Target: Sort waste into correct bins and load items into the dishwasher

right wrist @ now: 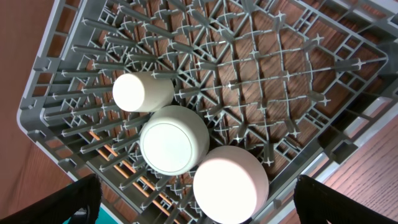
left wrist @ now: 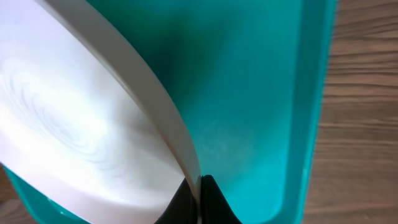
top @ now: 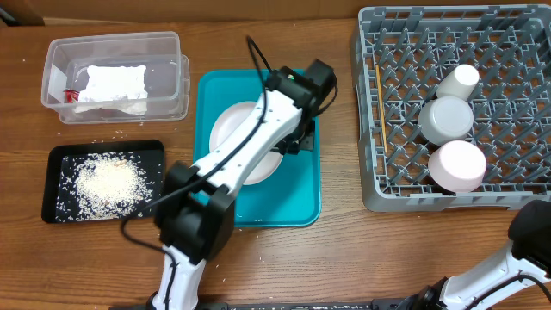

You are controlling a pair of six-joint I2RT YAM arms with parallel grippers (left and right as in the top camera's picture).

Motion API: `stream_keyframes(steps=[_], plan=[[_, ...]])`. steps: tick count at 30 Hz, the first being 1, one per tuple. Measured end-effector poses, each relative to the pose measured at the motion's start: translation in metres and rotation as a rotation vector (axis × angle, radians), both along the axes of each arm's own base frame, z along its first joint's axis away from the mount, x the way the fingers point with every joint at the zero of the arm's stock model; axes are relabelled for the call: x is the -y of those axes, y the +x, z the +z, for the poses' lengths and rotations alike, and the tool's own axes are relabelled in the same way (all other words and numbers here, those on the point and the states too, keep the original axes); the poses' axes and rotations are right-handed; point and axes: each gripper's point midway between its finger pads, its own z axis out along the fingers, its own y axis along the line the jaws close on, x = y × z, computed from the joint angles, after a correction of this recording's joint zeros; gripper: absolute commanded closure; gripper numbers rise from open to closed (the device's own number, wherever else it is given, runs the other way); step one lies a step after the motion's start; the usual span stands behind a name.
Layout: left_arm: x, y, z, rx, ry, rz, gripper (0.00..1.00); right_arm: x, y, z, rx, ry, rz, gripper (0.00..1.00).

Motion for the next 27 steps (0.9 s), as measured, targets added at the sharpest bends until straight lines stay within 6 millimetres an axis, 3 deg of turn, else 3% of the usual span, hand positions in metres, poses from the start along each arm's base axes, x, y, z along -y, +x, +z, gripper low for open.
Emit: stream_keyframes(steps=[2,4,5,11,14,16,19,21,23,24,27], plan=[[0.000,-0.001,-0.014,-0.029,0.018,0.004,0.94,0.000,0.000,0.000,0.000,0.000,0.000,0.00],[-0.001,-0.001,-0.021,-0.043,0.025,0.008,0.73,0.000,0.000,0.000,-0.001,0.000,0.000,0.00],[-0.001,-0.001,-0.022,-0.046,0.027,0.010,0.66,0.000,0.000,0.000,0.000,0.001,0.000,0.00],[-0.002,-0.004,-0.023,-0.058,0.032,0.020,0.69,0.000,0.000,0.000,0.000,0.000,0.000,0.00],[-0.009,-0.008,-0.012,-0.087,0.047,0.029,0.66,0.000,0.000,0.000,0.000,0.000,0.000,0.00],[-0.014,-0.007,0.005,-0.097,0.053,0.042,0.64,0.001,0.003,0.001,0.016,0.002,-0.007,0.00],[-0.025,0.011,0.045,-0.044,0.020,0.086,0.61,0.001,0.016,0.008,0.081,0.016,-0.018,0.00],[-0.041,0.027,0.075,0.011,-0.007,0.135,0.40,-0.008,0.022,0.011,0.118,0.072,-0.001,0.00],[-0.062,0.050,0.104,0.098,-0.061,0.188,0.09,-0.024,0.029,0.016,0.167,0.145,0.046,0.00],[-0.072,0.059,0.114,0.129,-0.083,0.212,0.00,-0.033,0.033,0.019,0.190,0.180,0.079,0.00],[-0.117,0.080,0.139,0.203,-0.131,0.318,0.00,-0.076,0.041,0.024,0.214,0.267,0.223,0.00]])
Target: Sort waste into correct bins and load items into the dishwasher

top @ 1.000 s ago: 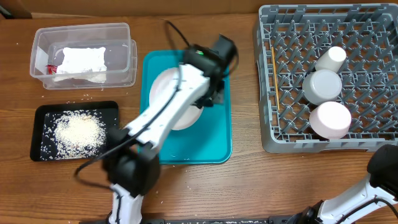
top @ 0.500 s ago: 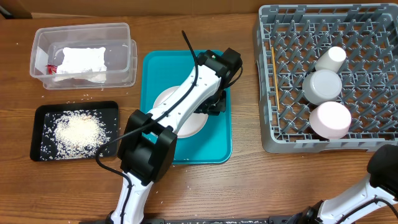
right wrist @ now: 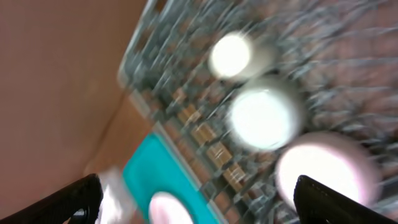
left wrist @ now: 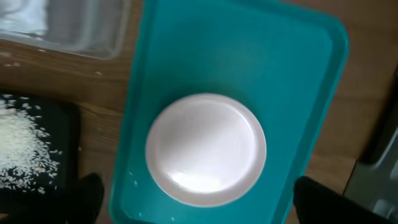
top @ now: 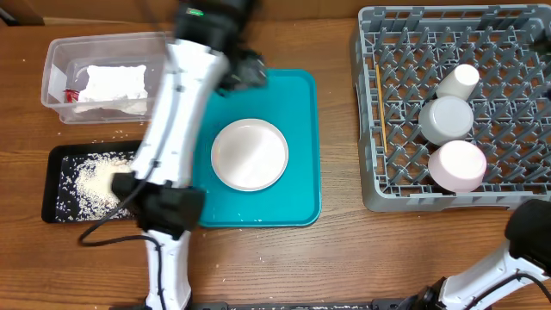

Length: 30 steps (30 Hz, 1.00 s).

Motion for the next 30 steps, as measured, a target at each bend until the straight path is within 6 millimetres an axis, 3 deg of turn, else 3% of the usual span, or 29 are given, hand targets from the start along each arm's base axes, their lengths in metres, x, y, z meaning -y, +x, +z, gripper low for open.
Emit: stream_keyframes(steps=[4,5,6,9,13,16,20,23,30], plan=[[-0.071,0.010,0.016,0.039,-0.026,0.154,0.00,-0.078,0.013,-0.002,-0.004,-0.009,0.225,0.00],[-0.085,0.011,0.017,0.042,-0.027,0.183,0.00,-0.113,0.017,-0.006,-0.013,-0.032,0.322,0.00],[-0.107,0.011,0.018,0.044,-0.026,0.233,0.00,-0.125,0.018,-0.007,-0.016,-0.042,0.355,0.00],[-0.152,0.009,0.018,0.044,-0.030,0.335,0.00,-0.191,0.020,-0.022,-0.043,-0.108,0.527,0.00],[-0.197,0.002,0.018,0.044,-0.031,0.439,0.00,-0.269,0.021,-0.053,-0.078,-0.194,0.723,0.00],[-0.220,-0.003,0.018,0.045,-0.030,0.492,0.00,-0.319,0.019,-0.084,-0.112,-0.241,0.839,0.00],[-0.238,-0.009,0.018,0.044,-0.029,0.535,0.00,-0.362,0.010,-0.124,-0.175,-0.306,0.946,0.02],[-0.243,-0.010,0.018,0.044,-0.029,0.547,0.00,-0.382,0.005,-0.153,-0.228,-0.333,0.990,0.14],[-0.242,-0.010,0.018,0.045,-0.032,0.546,0.00,-0.388,0.004,-0.203,-0.350,-0.342,0.976,0.40]])
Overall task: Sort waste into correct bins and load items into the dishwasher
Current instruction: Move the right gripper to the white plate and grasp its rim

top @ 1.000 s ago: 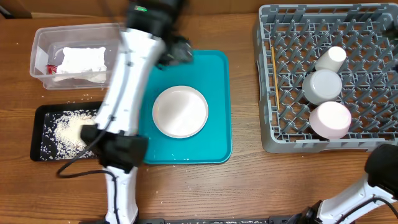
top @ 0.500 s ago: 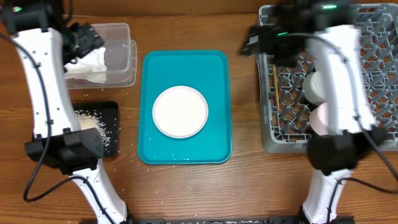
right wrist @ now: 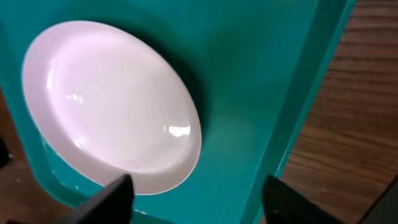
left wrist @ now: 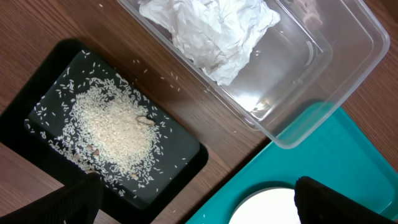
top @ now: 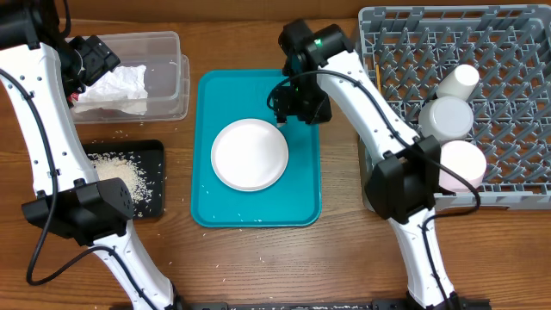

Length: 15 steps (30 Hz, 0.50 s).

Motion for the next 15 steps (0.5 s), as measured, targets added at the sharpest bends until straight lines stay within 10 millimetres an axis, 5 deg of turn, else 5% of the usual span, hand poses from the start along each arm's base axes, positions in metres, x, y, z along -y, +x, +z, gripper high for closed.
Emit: stream_keyframes(steps=[5,15], plan=[[0.000,0.000,0.000,0.000,0.000,0.000,0.00,-0.002,0.000,-0.021,-0.044,-0.009,-0.016,0.50],[0.000,0.000,0.000,0.000,0.000,0.000,0.00,-0.010,-0.008,-0.061,-0.114,-0.046,0.001,0.48]])
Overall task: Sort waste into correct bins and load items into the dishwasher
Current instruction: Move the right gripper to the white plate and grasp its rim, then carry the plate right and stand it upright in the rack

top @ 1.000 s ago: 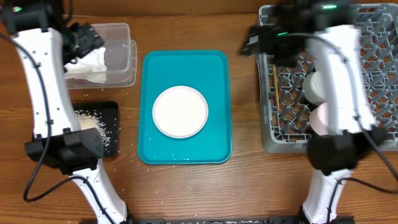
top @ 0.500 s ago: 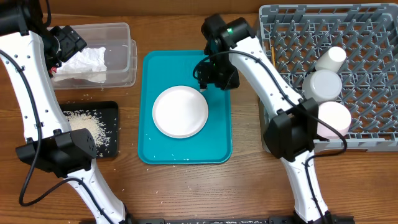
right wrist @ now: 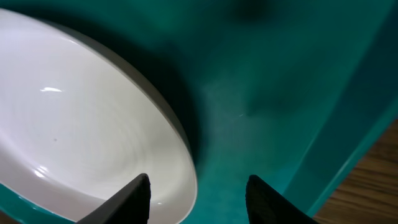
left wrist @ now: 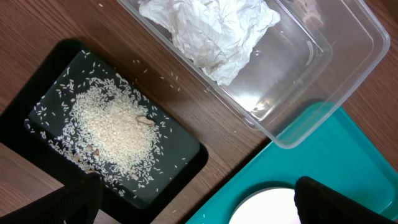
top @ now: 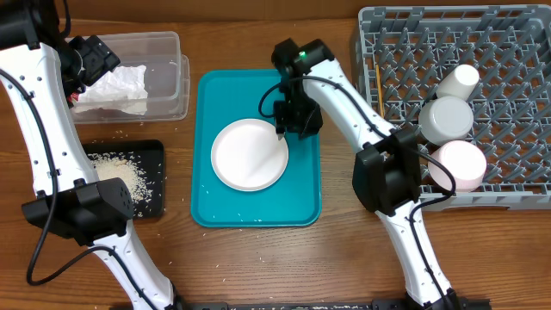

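Note:
A white plate (top: 250, 155) lies flat in the teal tray (top: 301, 202). My right gripper (top: 288, 125) is down at the plate's right edge. In the right wrist view it (right wrist: 199, 199) stands open, one finger over the plate (right wrist: 81, 124) and the other over the tray floor (right wrist: 267, 93), so the rim lies between them. My left gripper (top: 86, 58) is high at the far left by the clear bin (top: 176, 86), open with nothing in it (left wrist: 199, 208). The grey dish rack (top: 405, 196) at the right holds three upturned cups (top: 446, 119).
The clear bin (left wrist: 323, 62) holds crumpled white tissue (left wrist: 211, 31). A black tray (top: 155, 155) with loose rice (left wrist: 112, 127) sits at the front left, with grains scattered on the wood around it. A thin stick lies along the rack's left side (top: 378, 86).
My right gripper has come lower and closer to the plate, and its open fingers now straddle the right rim. The left arm and the plate have not moved.
At first my left gripper was shut on the plate's rim in the teal tray while the right one looked down on the rack. Then the plate lay flat and the left gripper was open above it. Later the left was by the clear bin and the right hovered over the plate's edge, now lower.

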You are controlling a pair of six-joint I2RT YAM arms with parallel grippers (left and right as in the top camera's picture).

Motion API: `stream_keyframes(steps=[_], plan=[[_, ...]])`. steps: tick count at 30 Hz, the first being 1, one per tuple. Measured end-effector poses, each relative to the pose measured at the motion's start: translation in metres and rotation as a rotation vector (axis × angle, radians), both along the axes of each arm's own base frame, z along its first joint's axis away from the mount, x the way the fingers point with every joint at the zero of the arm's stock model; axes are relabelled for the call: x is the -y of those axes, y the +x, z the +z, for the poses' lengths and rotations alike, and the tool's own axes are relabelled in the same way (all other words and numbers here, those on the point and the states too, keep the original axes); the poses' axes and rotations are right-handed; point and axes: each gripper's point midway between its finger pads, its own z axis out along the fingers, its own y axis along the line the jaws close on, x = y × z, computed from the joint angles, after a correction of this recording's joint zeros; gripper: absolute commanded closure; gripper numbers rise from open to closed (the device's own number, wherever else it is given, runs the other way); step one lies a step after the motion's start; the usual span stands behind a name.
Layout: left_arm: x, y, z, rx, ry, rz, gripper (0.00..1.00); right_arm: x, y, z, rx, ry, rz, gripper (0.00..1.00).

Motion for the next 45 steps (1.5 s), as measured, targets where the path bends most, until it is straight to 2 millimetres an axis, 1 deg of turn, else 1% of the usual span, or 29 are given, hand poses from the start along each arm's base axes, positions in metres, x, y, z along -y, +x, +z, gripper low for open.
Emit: stream_keyframes(steps=[2,4,6,7,8,10,11,13,14,18,21,23,25,27,29,30,34,35,36,37,38,39,40,41,43,45], plan=[[0.000,0.000,0.000,0.000,0.000,0.000,0.00,-0.004,-0.005,-0.009,-0.012,-0.007,0.013,0.45],[0.000,0.000,0.000,0.000,0.000,0.000,0.00,-0.009,-0.011,-0.017,-0.022,-0.014,0.026,0.44],[0.000,0.000,0.000,0.000,0.000,0.000,0.00,-0.014,-0.021,-0.028,-0.041,-0.025,0.046,0.45],[0.000,0.000,0.000,0.000,0.000,0.000,0.00,-0.017,-0.027,-0.032,-0.050,-0.030,0.058,0.49],[0.000,0.000,0.000,0.000,0.000,0.000,0.00,-0.019,-0.030,-0.034,-0.055,-0.032,0.064,0.56],[0.000,0.000,0.000,0.000,0.000,0.000,0.00,-0.026,-0.033,-0.034,-0.049,-0.025,0.073,0.65],[0.000,0.000,0.000,0.000,0.000,0.000,0.00,-0.027,-0.033,-0.034,-0.050,-0.022,0.075,0.72],[0.000,0.000,0.000,0.000,0.000,0.000,0.00,-0.027,-0.034,-0.035,-0.053,-0.021,0.073,0.91],[0.000,0.000,0.000,0.000,0.000,0.000,0.00,-0.027,-0.034,-0.035,-0.053,-0.020,0.077,0.96],[0.000,0.000,0.000,0.000,0.000,0.000,0.00,-0.023,-0.036,-0.032,-0.079,-0.006,0.061,0.96],[0.000,0.000,0.000,0.000,0.000,0.000,0.00,-0.012,-0.034,-0.027,-0.105,-0.014,0.038,0.96],[0.000,0.000,0.000,0.000,0.000,0.000,0.00,-0.004,-0.029,-0.020,-0.109,-0.018,0.017,0.96],[0.000,0.000,0.000,0.000,0.000,0.000,0.00,0.007,-0.014,-0.007,-0.085,-0.012,-0.017,0.96],[0.000,0.000,0.000,0.000,0.000,0.000,0.00,0.022,0.006,0.011,-0.038,0.000,-0.059,0.96],[0.000,0.000,0.000,0.000,0.000,0.000,0.00,0.042,0.028,0.031,0.017,0.016,-0.112,0.96],[0.000,0.000,0.000,0.000,0.000,0.000,0.00,0.055,0.041,0.043,0.054,0.023,-0.145,0.96],[0.000,0.000,0.000,0.000,0.000,0.000,0.00,0.116,0.085,0.094,0.227,0.035,-0.277,0.96],[0.000,0.000,0.000,0.000,0.000,0.000,0.00,0.134,0.093,0.107,0.271,0.024,-0.317,0.96],[0.000,0.000,0.000,0.000,0.000,0.000,0.00,0.157,0.101,0.122,0.324,-0.001,-0.370,0.96],[0.000,0.000,0.000,0.000,0.000,0.000,0.00,0.173,0.105,0.132,0.358,-0.021,-0.403,0.96],[0.000,0.000,0.000,0.000,0.000,0.000,0.00,0.198,0.108,0.147,0.410,-0.062,-0.459,0.96],[0.000,0.000,0.000,0.000,0.000,0.000,0.00,0.214,0.109,0.156,0.438,-0.093,-0.492,0.96],[0.000,0.000,0.000,0.000,0.000,0.000,0.00,0.242,0.109,0.172,0.492,-0.159,-0.553,0.96],[0.000,0.000,0.000,0.000,0.000,0.000,0.00,0.254,0.109,0.178,0.512,-0.190,-0.578,0.96],[0.000,0.000,0.000,0.000,0.000,0.000,0.00,0.284,0.106,0.193,0.568,-0.287,-0.637,0.96],[0.000,0.000,0.000,0.000,0.000,0.000,0.00,0.309,0.103,0.203,0.609,-0.393,-0.675,0.96]])
